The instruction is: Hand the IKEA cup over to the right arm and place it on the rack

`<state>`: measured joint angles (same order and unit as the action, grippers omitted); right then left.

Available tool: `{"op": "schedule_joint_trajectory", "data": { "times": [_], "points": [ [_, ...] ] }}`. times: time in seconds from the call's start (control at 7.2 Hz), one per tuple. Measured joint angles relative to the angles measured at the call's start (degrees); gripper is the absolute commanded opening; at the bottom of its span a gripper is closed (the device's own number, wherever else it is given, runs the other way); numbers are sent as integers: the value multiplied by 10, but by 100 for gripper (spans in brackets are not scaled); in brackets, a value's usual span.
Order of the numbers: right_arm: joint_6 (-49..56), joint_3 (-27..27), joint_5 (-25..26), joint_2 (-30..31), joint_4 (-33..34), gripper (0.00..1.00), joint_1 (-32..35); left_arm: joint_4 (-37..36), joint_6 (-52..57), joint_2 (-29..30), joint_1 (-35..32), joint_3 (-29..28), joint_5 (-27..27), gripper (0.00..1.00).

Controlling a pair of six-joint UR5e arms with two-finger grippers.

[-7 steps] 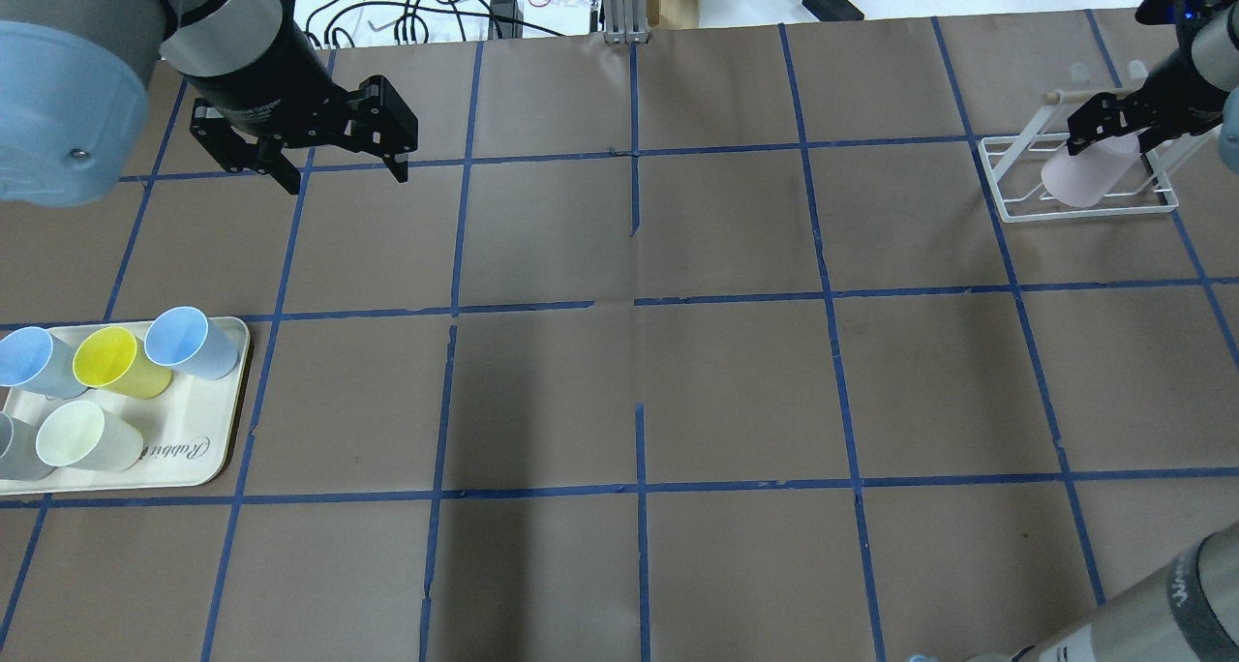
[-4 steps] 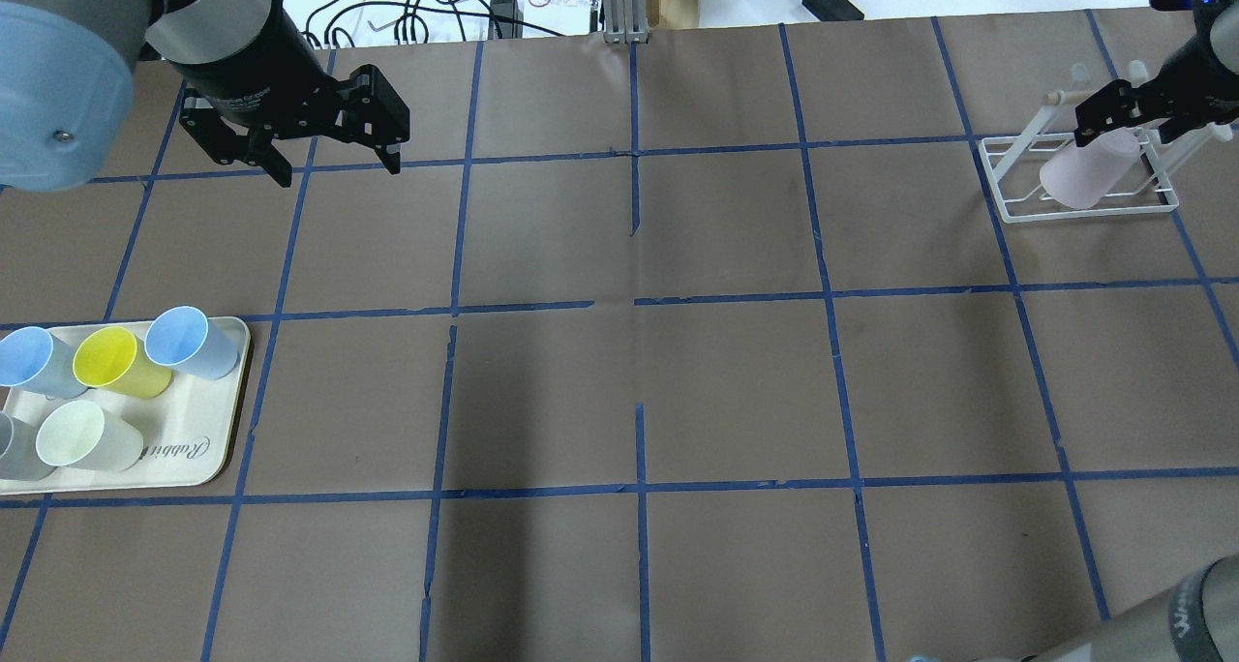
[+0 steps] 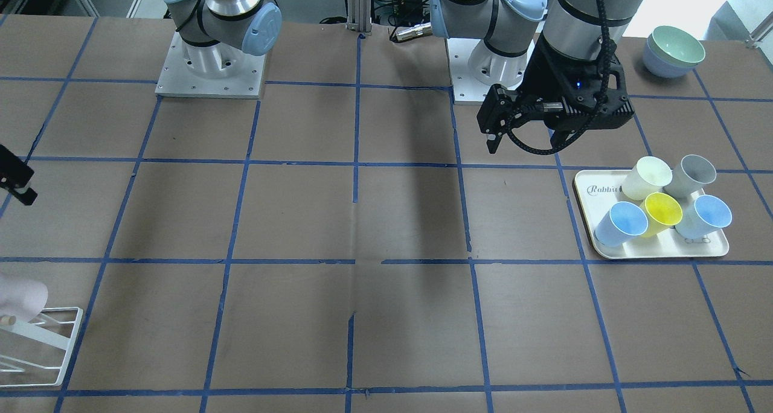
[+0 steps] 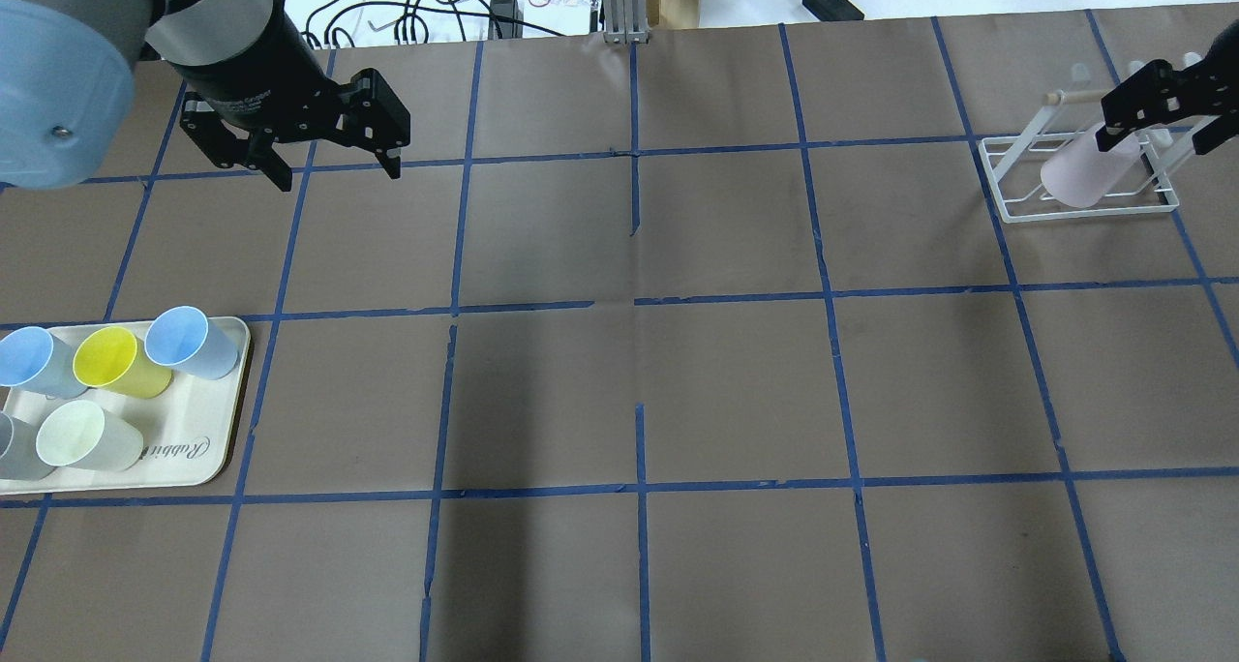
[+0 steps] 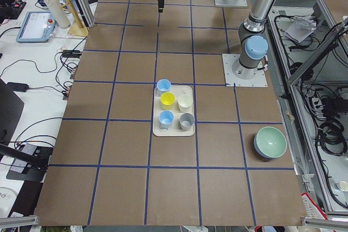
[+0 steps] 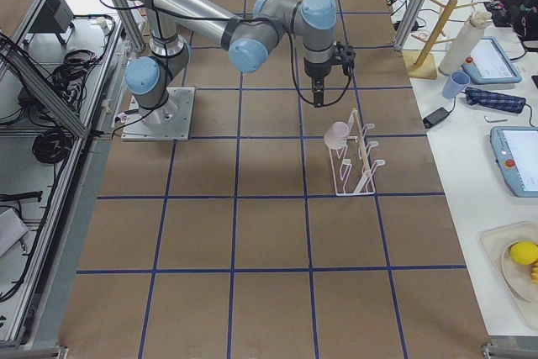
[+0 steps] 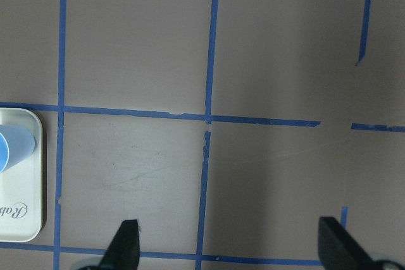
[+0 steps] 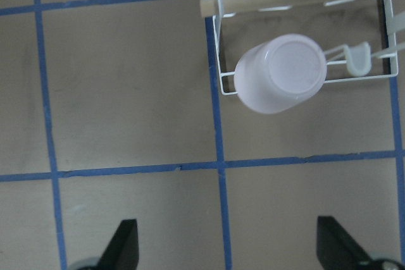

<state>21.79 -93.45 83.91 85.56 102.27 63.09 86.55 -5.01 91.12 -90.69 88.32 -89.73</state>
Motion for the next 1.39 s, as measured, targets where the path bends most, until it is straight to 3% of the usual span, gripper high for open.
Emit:
{"op": "schedule_joint_trajectory", "data": {
  "times": [0.28,0.69,1.39],
  "points": [
    [-55,4,4,64,-85,100,44,0,0,-1,0,0,-1,100],
    [-136,2,21,133,-160,100,117,0,1,-2,0,0,-2,100],
    [-257,-17,45,124,-147,100,253,-1,1,-2,1,0,0,100]
  ]
}}
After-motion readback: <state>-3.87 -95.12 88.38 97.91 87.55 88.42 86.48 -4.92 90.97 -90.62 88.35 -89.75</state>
